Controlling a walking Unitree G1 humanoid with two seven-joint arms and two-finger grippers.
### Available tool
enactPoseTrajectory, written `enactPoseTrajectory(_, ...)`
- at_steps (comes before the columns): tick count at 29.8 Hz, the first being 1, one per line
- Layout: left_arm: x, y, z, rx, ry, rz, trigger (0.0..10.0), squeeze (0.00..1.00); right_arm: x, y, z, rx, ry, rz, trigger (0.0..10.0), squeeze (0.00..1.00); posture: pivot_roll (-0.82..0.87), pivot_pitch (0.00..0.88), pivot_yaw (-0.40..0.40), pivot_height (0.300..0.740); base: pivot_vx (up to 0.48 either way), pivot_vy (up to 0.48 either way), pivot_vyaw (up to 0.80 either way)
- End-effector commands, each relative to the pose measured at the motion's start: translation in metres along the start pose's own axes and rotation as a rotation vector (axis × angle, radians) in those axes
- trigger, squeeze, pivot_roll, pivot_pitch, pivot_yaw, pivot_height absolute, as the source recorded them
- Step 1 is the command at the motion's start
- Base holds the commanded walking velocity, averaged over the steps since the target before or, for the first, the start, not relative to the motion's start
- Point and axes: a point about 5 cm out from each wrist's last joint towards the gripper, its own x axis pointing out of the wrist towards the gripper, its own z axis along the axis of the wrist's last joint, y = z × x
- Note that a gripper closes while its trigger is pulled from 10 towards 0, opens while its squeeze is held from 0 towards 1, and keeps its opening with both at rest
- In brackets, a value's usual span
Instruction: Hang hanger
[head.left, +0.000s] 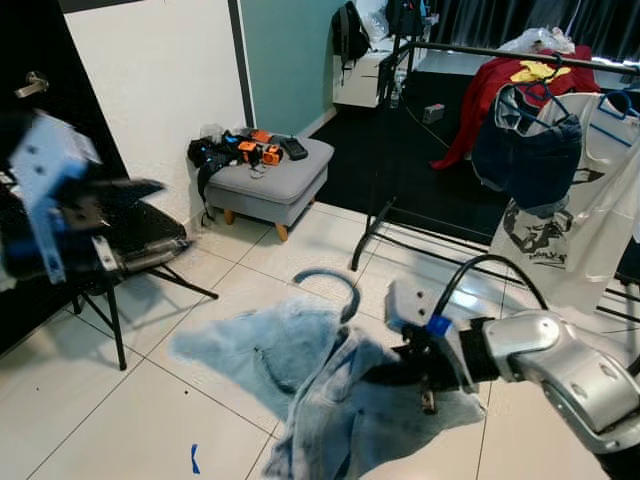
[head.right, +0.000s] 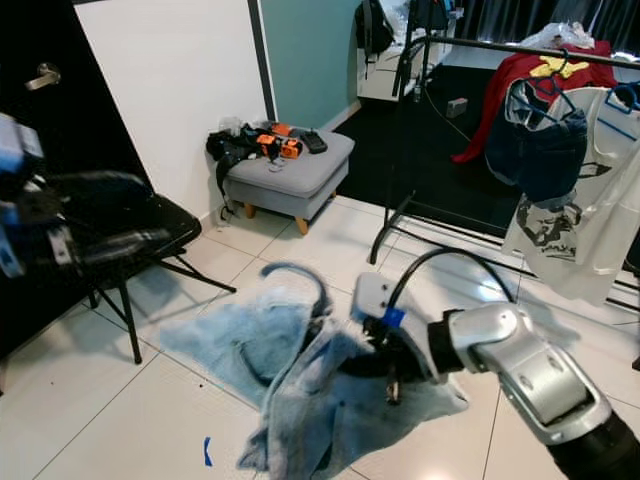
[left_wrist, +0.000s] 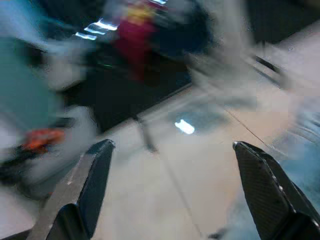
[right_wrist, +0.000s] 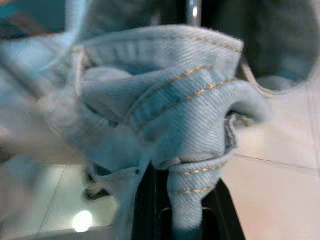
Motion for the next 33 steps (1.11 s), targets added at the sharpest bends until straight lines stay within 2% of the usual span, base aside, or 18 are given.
enactPoseTrajectory(1,-0.005,0.01,-0.039,-0.134,0.054,0.253,10.0,0.0,-0.015,-0.039,-0.007,0.139,-0.066,-0.315,0.0,0.0,-0.12,0.0,0.04,0.736,0.0,0.0,0.0)
enactPoseTrajectory(3,-0.005,0.01,-0.039,-0.134,0.054,0.253,10.0,0.0,-0.015,-0.039,-0.007,0.139,-0.066,-0.315,0.0,0.0,-0.12,0.0,0.04,0.736,0.0,0.0,0.0)
enactPoseTrajectory(4,-0.007,0.0,-0.078,-0.254,0.128,0.406,10.0,0.0,-0.025,-0.067,-0.024,0.322,-0.126,-0.584,0.0,0.0,-0.12,0.0,0.041,0.736,0.0,0.0,0.0)
enactPoseTrajectory(7,-0.007,0.0,-0.078,-0.254,0.128,0.406,10.0,0.0,-0.025,-0.067,-0.024,0.322,-0.126,-0.584,0.0,0.0,-0.12,0.0,0.041,0.736,0.0,0.0,0.0)
enactPoseTrajectory(8,-0.009,-0.019,-0.116,-0.346,0.226,0.526,10.0,0.0,-0.031,-0.082,-0.044,0.475,-0.157,-0.793,4.0,0.0,-0.12,0.0,0.039,0.736,0.0,0.0,0.0)
enactPoseTrajectory(9,-0.009,-0.019,-0.116,-0.346,0.226,0.526,10.0,0.0,-0.031,-0.082,-0.044,0.475,-0.157,-0.793,4.0,0.0,-0.12,0.0,0.039,0.736,0.0,0.0,0.0)
enactPoseTrajectory(10,-0.013,-0.058,-0.157,-0.475,0.321,0.6,10.0,0.0,-0.03,-0.083,-0.066,0.605,-0.177,-0.945,10.0,0.0,-0.12,0.0,0.034,0.736,0.0,0.0,0.0)
enactPoseTrajectory(11,-0.016,-0.093,-0.179,-0.575,0.376,0.632,10.0,0.0,-0.027,-0.079,-0.08,0.688,-0.183,-1.022,10.0,0.0,-0.12,0.0,0.032,0.736,0.0,0.0,0.0)
enactPoseTrajectory(12,-0.016,-0.093,-0.179,-0.575,0.376,0.632,10.0,0.0,-0.027,-0.079,-0.08,0.688,-0.183,-1.022,10.0,0.0,-0.12,0.0,0.032,0.736,0.0,0.0,0.0)
enactPoseTrajectory(13,-0.017,-0.117,-0.19,-0.645,0.408,0.651,10.0,0.0,-0.023,-0.074,-0.087,0.726,-0.189,-1.057,10.0,0.0,-0.12,0.0,0.032,0.736,0.48,0.0,0.0)
enactPoseTrajectory(15,-0.017,-0.117,-0.19,-0.645,0.408,0.651,10.0,0.0,-0.023,-0.074,-0.087,0.726,-0.189,-1.057,10.0,0.0,-0.12,0.0,0.032,0.736,0.48,0.0,0.0)
enactPoseTrajectory(16,-0.018,-0.129,-0.194,-0.684,0.416,0.659,10.0,0.0,-0.02,-0.072,-0.089,0.742,-0.2,-1.075,10.0,0.0,-0.12,0.0,0.031,0.736,0.48,0.0,0.0)
enactPoseTrajectory(21,-0.015,-0.126,-0.192,-0.654,0.392,0.675,10.0,0.0,-0.018,-0.076,-0.086,0.737,-0.231,-1.123,10.0,0.0,-0.12,0.0,0.027,0.736,0.48,0.0,0.0)
enactPoseTrajectory(23,-0.015,-0.114,-0.191,-0.627,0.376,0.702,10.0,0.0,-0.018,-0.081,-0.085,0.749,-0.251,-1.146,10.0,0.0,-0.12,0.0,0.026,0.736,0.48,0.0,0.0)
enactPoseTrajectory(27,-0.013,-0.11,-0.19,-0.605,0.366,0.733,10.0,0.0,-0.015,-0.086,-0.084,0.77,-0.263,-1.181,10.0,0.0,-0.12,0.0,0.026,0.736,0.48,0.0,0.0)
enactPoseTrajectory(33,-0.007,-0.124,-0.193,-0.596,0.365,0.713,10.0,0.0,-0.008,-0.086,-0.082,0.788,-0.279,-1.2,10.0,0.0,-0.12,0.0,0.025,0.736,0.48,0.0,0.0)
